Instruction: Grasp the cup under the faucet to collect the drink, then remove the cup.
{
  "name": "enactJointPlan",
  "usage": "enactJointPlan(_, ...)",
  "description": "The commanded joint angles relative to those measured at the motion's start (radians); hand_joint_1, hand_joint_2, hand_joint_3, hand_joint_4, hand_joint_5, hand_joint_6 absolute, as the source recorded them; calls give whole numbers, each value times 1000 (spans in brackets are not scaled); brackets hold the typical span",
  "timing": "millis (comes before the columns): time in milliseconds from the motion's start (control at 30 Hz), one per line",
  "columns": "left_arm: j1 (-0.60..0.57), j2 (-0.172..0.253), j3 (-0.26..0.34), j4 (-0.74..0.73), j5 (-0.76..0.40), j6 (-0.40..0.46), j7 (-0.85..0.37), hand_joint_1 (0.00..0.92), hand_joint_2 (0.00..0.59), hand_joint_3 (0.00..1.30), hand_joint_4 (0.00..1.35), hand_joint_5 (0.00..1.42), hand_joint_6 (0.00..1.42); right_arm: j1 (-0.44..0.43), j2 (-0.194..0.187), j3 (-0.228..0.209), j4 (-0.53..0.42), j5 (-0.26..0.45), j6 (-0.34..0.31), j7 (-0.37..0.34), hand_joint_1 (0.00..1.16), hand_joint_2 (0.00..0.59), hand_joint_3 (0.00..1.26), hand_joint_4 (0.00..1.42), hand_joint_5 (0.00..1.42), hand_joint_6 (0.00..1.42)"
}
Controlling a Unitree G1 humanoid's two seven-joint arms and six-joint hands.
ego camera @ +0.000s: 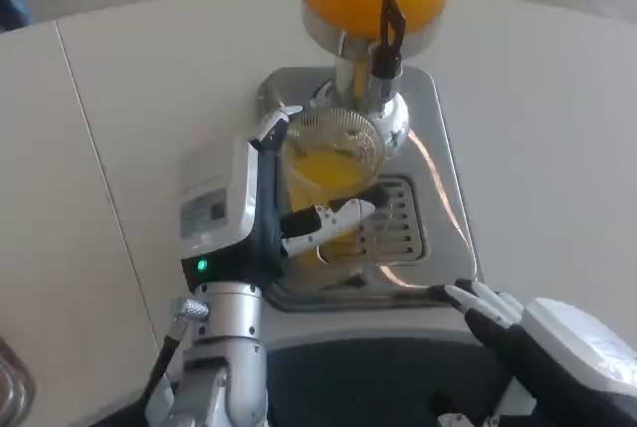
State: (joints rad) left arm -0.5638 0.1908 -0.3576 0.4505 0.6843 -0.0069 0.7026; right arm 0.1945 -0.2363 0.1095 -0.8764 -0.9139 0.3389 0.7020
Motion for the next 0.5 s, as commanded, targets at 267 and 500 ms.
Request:
enactJointPlan(267, 77, 65, 37, -145, -1, -94, -82, 465, 117, 1021, 1207, 1361, 1424, -25, -25, -5, -6, 5, -18, -23, 759, 458, 84, 0, 0, 0)
enactJointPlan(500, 176, 143, 103, -280, -28, -137, -175, 469, 114, 1021, 1194, 1362, 1424, -33, -22, -4, -4, 7, -18, -26, 754, 458, 84, 0, 0, 0)
